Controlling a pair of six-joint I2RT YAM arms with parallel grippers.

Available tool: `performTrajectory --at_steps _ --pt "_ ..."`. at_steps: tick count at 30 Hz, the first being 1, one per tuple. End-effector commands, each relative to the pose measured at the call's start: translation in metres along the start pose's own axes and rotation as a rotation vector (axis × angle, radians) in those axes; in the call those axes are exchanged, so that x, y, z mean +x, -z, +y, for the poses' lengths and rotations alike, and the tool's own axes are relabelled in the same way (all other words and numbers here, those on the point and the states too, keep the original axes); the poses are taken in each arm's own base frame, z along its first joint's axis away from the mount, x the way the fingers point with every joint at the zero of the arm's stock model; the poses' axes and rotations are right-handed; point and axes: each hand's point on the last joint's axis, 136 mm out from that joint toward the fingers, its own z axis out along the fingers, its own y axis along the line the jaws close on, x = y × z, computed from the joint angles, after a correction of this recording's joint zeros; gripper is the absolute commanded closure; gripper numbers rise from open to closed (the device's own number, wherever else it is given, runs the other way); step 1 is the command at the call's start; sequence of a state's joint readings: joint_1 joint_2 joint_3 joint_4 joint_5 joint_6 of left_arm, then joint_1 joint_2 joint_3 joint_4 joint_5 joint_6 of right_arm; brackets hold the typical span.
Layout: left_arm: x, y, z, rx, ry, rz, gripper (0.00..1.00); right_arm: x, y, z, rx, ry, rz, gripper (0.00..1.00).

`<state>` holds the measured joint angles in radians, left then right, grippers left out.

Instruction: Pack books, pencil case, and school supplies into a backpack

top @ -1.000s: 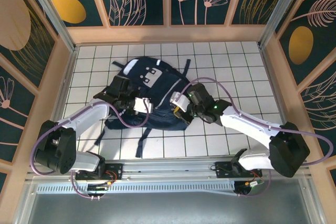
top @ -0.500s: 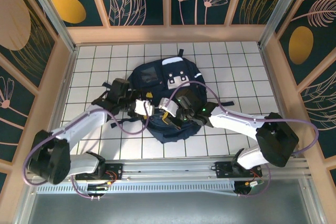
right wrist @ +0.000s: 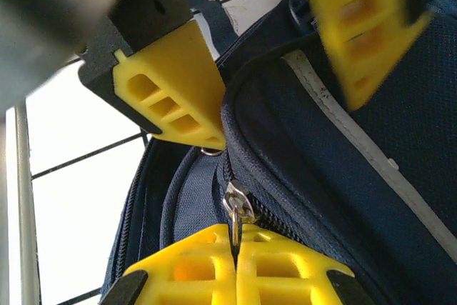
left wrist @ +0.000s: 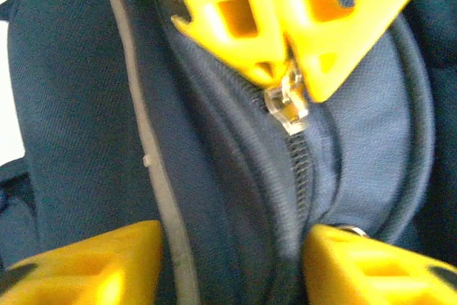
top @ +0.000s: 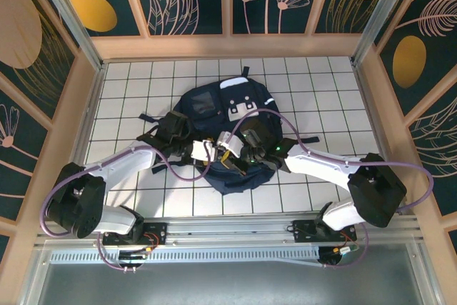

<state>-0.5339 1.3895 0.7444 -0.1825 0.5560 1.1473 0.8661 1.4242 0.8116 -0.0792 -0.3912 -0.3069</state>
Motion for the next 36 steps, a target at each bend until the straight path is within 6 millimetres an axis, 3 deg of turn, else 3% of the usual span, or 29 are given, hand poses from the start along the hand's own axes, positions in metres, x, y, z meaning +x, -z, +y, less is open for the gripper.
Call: performTrajectory --at_steps 1,2,8,11,15,20,23,25,29,31,33,34,36 --pt "-0.023 -0.001 0.001 0.02 -0.029 -0.094 0.93 -0.025 0.005 -0.002 0.013 -0.03 -0.082 1.0" --pt "-0.023 0.0 0.002 0.018 -0.029 -0.082 1.0 -0.022 0.005 -0.008 0.045 -0.048 -0.066 1.0" --pt "0.002 0.01 0.003 -0.027 -0.076 0.016 1.0 0.017 0.029 -0.056 0.247 -0.338 0.029 1.0" --pt "0.008 0.027 0.015 -0.077 -0.071 -0.035 1.0 0.047 0.042 -0.075 0.346 -0.409 0.111 1.0" --pt "0.017 0.037 0.024 -0.11 -0.073 -0.009 1.0 0.085 0.07 -0.116 0.495 -0.569 0.106 1.0" --pt "0.018 0.04 0.023 -0.112 -0.067 -0.018 1.0 0.095 0.082 -0.143 0.573 -0.567 0.065 1.0" --pt "0.027 0.038 0.029 -0.147 -0.041 0.017 1.0 0.086 0.078 -0.139 0.531 -0.478 0.068 1.0" --pt "0.04 0.037 0.044 -0.219 -0.007 0.05 1.0 0.07 0.071 -0.121 0.442 -0.384 0.058 1.0" --pt "0.061 0.054 0.105 -0.315 0.052 0.012 0.98 0.035 0.05 -0.06 0.242 -0.166 0.016 1.0" --pt "0.077 0.062 0.145 -0.382 0.089 0.057 0.66 0.02 0.042 -0.039 0.171 -0.124 -0.021 1.0" --pt "0.09 0.069 0.179 -0.431 0.127 0.117 0.61 0.006 0.033 -0.024 0.116 -0.102 -0.06 1.0" --pt "0.088 0.071 0.186 -0.419 0.136 0.118 0.6 0.002 0.03 -0.022 0.107 -0.095 -0.067 1.0" --pt "0.064 0.074 0.175 -0.318 0.113 0.046 0.61 -0.003 0.024 -0.03 0.128 -0.102 -0.075 1.0"
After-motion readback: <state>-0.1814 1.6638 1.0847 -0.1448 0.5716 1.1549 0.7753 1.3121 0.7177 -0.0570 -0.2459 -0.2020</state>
